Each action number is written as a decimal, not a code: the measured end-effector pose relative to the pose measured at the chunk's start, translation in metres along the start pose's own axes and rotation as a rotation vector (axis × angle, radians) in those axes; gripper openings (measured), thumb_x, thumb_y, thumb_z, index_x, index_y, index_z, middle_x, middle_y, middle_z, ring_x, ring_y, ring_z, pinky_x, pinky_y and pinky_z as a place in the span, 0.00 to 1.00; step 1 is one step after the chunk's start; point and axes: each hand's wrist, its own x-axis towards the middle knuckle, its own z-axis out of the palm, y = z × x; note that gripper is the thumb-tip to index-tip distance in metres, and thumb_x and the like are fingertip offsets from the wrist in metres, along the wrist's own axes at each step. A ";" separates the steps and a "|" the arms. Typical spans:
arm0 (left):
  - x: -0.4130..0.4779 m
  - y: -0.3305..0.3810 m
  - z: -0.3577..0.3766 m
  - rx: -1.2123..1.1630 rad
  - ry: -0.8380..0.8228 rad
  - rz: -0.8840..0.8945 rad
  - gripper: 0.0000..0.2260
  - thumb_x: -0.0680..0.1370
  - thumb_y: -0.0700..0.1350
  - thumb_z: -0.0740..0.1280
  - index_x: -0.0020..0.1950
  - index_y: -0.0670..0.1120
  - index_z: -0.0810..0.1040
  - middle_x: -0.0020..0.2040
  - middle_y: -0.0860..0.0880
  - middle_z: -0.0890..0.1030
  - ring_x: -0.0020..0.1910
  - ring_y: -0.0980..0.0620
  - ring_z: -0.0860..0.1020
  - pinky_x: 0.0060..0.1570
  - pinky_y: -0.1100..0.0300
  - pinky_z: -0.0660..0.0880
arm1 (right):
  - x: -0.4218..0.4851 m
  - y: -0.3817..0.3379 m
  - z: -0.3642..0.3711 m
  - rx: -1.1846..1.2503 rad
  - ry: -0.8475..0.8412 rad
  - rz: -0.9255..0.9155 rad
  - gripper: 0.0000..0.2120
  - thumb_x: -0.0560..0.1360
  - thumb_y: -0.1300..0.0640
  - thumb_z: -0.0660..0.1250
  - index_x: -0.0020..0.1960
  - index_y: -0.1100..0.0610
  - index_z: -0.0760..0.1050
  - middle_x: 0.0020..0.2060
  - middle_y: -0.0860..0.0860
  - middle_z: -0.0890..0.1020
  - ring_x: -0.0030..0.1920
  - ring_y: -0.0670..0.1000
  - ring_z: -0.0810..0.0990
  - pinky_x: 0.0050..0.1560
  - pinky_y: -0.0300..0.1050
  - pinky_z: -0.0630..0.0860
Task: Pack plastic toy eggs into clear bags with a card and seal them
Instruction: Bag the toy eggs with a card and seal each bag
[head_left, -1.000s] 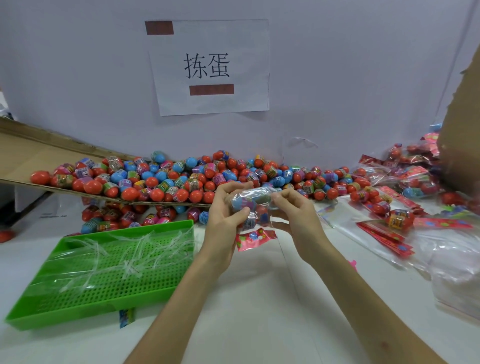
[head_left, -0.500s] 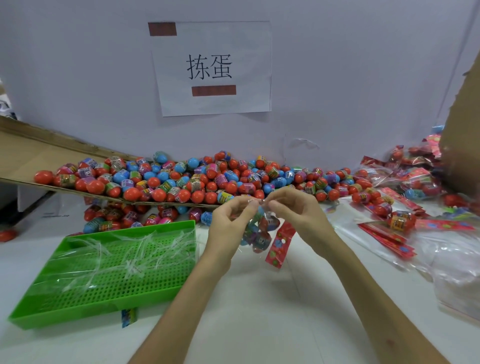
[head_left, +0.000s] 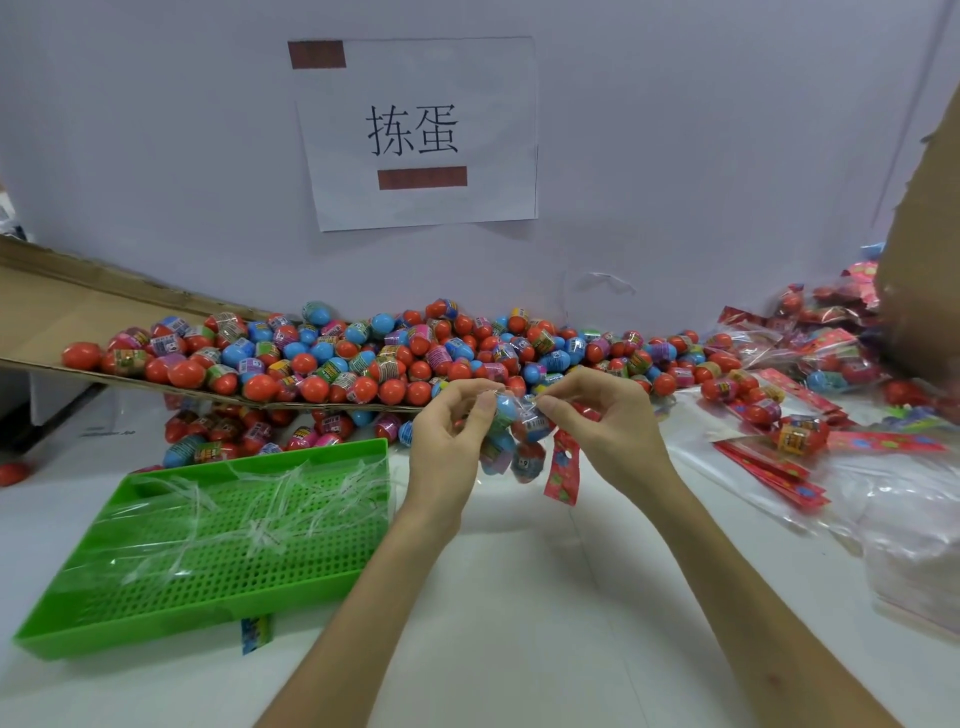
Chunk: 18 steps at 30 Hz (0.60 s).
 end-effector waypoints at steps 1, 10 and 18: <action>0.000 -0.001 0.000 -0.013 0.002 -0.002 0.06 0.84 0.42 0.66 0.54 0.48 0.82 0.49 0.46 0.86 0.47 0.51 0.83 0.41 0.61 0.79 | 0.000 0.000 0.001 -0.003 0.017 0.001 0.05 0.77 0.59 0.73 0.44 0.50 0.82 0.40 0.44 0.83 0.45 0.44 0.82 0.45 0.31 0.78; 0.000 0.000 0.001 -0.078 0.035 -0.001 0.07 0.84 0.40 0.66 0.53 0.49 0.83 0.52 0.44 0.86 0.57 0.39 0.83 0.60 0.37 0.79 | -0.003 0.000 0.013 0.039 0.115 0.047 0.05 0.78 0.60 0.72 0.45 0.52 0.81 0.42 0.48 0.84 0.46 0.48 0.83 0.44 0.37 0.81; 0.000 -0.001 0.001 -0.080 0.025 0.008 0.08 0.84 0.39 0.64 0.54 0.48 0.83 0.52 0.45 0.86 0.54 0.44 0.84 0.54 0.48 0.81 | -0.003 0.002 0.016 0.016 0.077 0.010 0.06 0.80 0.60 0.69 0.48 0.50 0.79 0.44 0.43 0.82 0.49 0.44 0.82 0.45 0.31 0.79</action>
